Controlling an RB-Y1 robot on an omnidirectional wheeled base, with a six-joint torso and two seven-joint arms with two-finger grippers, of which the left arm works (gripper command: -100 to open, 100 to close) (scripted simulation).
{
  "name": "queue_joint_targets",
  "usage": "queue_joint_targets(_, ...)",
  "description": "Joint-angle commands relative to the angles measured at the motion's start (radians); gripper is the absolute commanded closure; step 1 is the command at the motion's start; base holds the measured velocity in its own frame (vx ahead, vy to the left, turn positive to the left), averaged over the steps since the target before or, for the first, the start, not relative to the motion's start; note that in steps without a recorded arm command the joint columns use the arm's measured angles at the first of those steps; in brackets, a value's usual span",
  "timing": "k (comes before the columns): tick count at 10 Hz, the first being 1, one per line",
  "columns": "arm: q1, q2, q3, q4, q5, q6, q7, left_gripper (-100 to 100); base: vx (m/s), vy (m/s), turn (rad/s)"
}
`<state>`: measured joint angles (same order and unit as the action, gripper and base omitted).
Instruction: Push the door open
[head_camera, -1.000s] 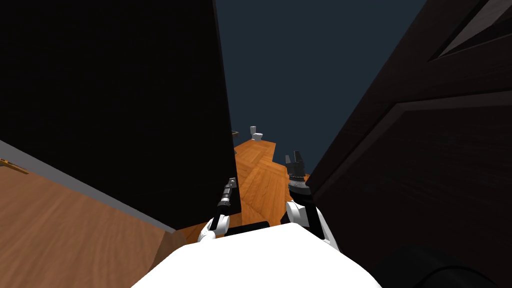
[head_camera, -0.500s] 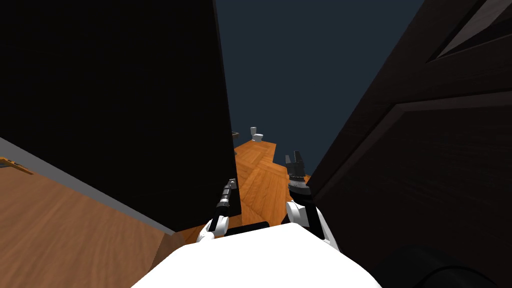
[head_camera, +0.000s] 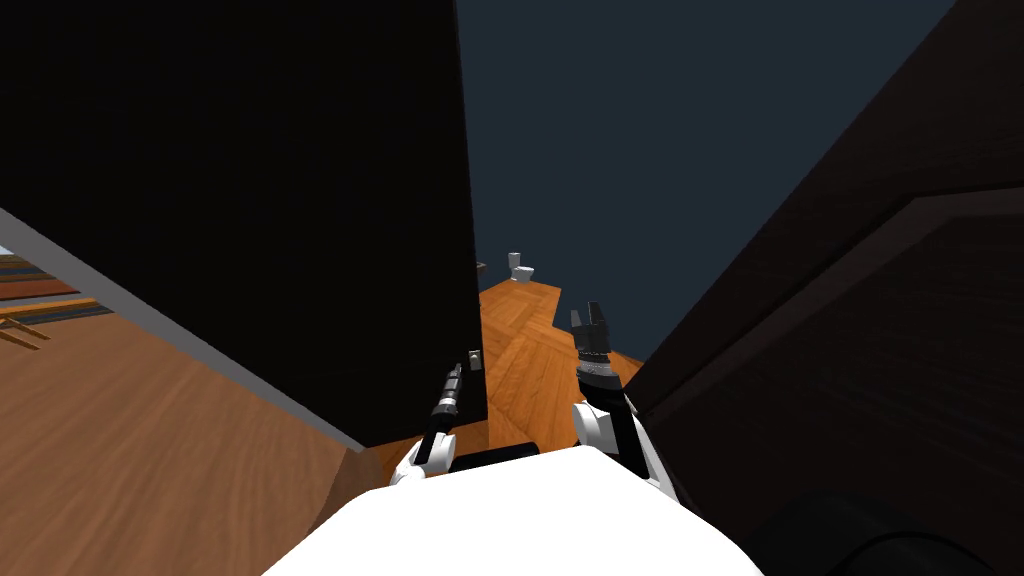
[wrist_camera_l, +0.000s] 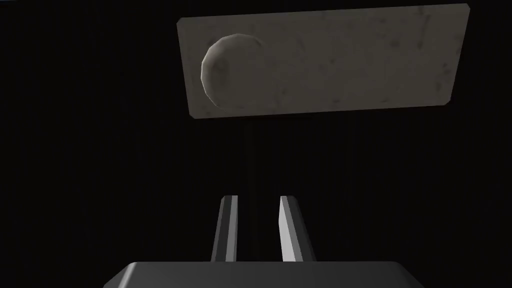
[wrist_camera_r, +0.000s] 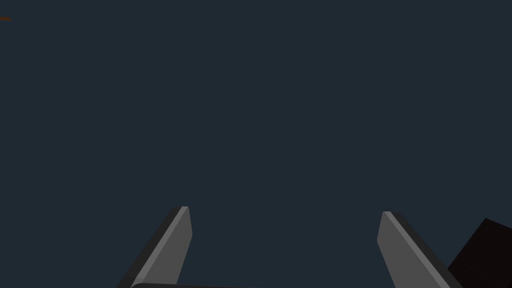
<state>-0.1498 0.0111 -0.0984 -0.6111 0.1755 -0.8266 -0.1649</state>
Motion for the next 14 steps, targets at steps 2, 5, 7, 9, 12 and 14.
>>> queue_joint_targets(2, 0.006, 0.012, -0.060, -0.012, 0.041, 0.002, -0.020, -100, -0.055, 0.032, 0.139)
queue_joint_targets(5, 0.011, 0.019, -0.139, -0.025, 0.096, 0.003, -0.045, -100, -0.045, 0.026, 0.156)
queue_joint_targets(7, 0.015, 0.017, -0.194, -0.034, 0.134, 0.004, -0.063, -100, -0.041, 0.021, 0.169)
queue_joint_targets(9, 0.018, 0.010, -0.248, -0.044, 0.172, 0.004, -0.081, -100, -0.061, 0.009, 0.163)
queue_joint_targets(12, 0.023, -0.006, -0.322, -0.056, 0.223, 0.006, -0.105, -100, -0.058, -0.008, 0.162)
queue_joint_targets(14, 0.026, -0.020, -0.363, -0.063, 0.252, 0.006, -0.118, -100, -0.057, -0.035, 0.113)
